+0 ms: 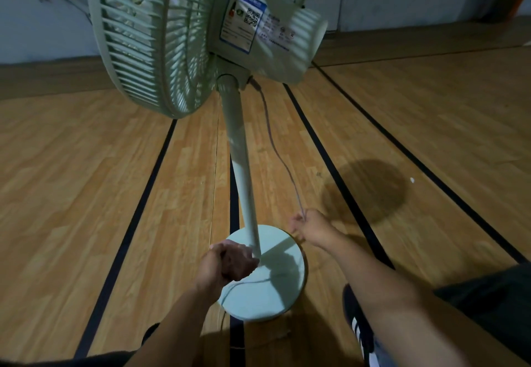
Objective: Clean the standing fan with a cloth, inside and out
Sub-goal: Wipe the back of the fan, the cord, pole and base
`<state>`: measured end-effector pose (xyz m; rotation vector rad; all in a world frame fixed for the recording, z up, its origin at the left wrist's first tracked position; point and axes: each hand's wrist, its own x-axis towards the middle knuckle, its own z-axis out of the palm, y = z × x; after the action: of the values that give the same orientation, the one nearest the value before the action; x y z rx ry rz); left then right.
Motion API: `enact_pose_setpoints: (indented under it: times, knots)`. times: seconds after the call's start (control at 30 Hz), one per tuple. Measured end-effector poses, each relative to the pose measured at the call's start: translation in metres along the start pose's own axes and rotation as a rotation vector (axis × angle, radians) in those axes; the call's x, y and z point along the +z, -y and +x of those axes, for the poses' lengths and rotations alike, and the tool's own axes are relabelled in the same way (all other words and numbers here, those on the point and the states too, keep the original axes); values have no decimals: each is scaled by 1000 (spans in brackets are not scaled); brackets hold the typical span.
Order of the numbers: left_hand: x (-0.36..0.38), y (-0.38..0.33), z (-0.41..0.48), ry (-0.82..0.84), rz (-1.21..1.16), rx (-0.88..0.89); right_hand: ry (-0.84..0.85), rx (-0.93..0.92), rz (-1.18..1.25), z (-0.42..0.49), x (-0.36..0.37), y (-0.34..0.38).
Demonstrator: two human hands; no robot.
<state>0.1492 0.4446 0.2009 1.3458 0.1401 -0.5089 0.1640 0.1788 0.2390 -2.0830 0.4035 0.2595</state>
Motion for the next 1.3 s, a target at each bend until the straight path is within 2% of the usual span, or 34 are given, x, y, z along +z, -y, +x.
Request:
enact_pose_setpoints:
  times: [0.03, 0.1, 0.23, 0.3, 0.4, 0.5, 0.57, 0.7, 0.77, 0.9, 1.03, 1.2, 1.3]
  knots:
    - [1, -1, -2, 25, 30, 11, 12, 50, 1, 0, -4, -11]
    - [-2, 0, -2, -103, 77, -17, -5, 148, 37, 0, -17, -27]
    - [-5, 0, 6, -218, 25, -76, -397, 296, 206, 14, -52, -42]
    - [-2, -5, 7, -248, 8, -101, -456, 340, 166, 17, -60, -37]
    - [4, -8, 6, -239, 39, -103, -267, 409, -25, 9, -45, -22]
    - [7, -9, 6, -208, 99, -116, 119, 486, -19, -11, -15, -12]
    - [7, -11, 7, -155, 128, -120, 367, 414, 20, -16, 4, -10]
    - [7, -19, 8, -27, 284, -74, 521, 163, 410, -18, 29, -3]
    - [7, -25, 9, 19, 345, -44, 535, 114, 462, -18, 37, -1]
    - [10, -32, 11, 1, 427, -47, 490, 91, 454, -16, 43, -5]
    - [13, -31, 11, -43, 428, -52, 400, 147, 423, -15, 43, -11]
    - [19, -59, 14, -158, 296, 62, 51, 267, 365, -1, 49, -8]
    - [30, -95, 12, -162, 316, 236, -83, 209, 340, 4, 54, 14]
